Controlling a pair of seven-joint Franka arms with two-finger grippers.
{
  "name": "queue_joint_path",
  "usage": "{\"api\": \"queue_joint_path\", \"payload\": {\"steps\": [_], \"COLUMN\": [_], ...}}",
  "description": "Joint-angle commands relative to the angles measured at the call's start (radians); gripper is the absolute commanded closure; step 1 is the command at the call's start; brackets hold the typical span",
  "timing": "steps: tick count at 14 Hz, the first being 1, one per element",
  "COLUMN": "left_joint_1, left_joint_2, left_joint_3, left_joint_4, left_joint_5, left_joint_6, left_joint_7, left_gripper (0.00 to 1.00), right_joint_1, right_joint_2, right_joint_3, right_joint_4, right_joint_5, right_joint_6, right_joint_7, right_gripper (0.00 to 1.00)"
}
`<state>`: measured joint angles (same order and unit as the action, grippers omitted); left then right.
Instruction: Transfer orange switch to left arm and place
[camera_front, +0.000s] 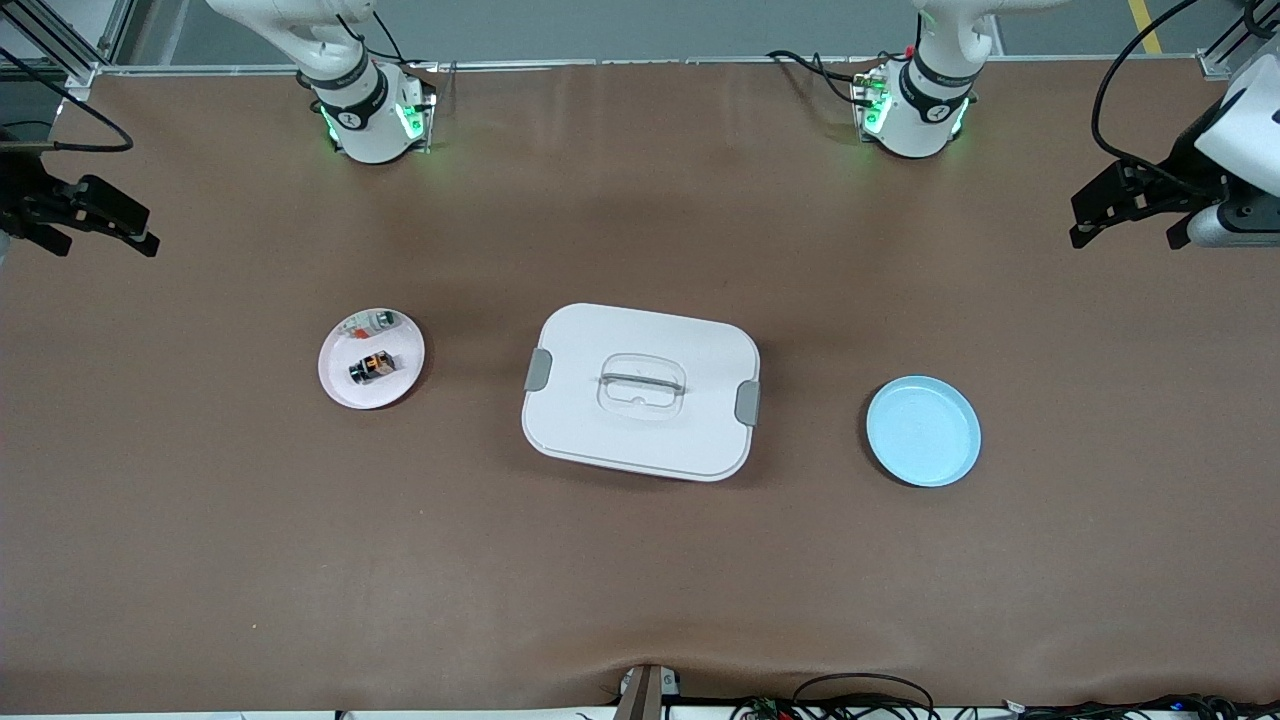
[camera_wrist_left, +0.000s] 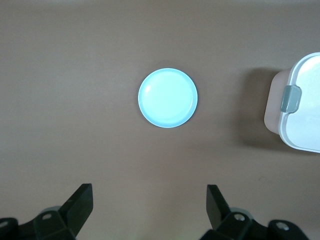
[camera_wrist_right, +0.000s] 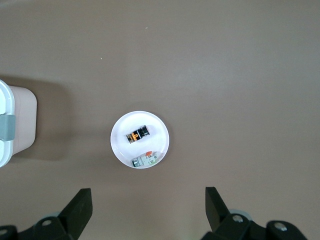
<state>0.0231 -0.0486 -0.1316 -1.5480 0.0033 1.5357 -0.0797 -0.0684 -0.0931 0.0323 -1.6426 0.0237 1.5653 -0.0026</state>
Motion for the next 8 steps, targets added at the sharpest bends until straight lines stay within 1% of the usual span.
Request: {"api": "queue_joint_path", "payload": {"steps": [1, 8], "left_joint_1": [0.005, 0.003], "left_joint_2": [0.003, 0.004], "left_joint_3": [-0.003, -0.003], "left_joint_4": [0.012, 0.012], "left_joint_5": [0.006, 0.006], "left_joint_6": [-0.012, -0.014], "left_joint_7": [0.02, 0.018], "left_gripper": [0.0, 0.0], "right_joint_1": [-0.013, -0.014], "right_joint_2": [-0.007, -0.007], "right_joint_3": [0.008, 0.008], "right_joint_4": [-0.005, -0.005], "right_joint_5": [0.005, 0.015], "right_joint_6": [-0.002, -0.002], "right_joint_7": [0.006, 0.006], "right_gripper": [0.0, 0.0]}}
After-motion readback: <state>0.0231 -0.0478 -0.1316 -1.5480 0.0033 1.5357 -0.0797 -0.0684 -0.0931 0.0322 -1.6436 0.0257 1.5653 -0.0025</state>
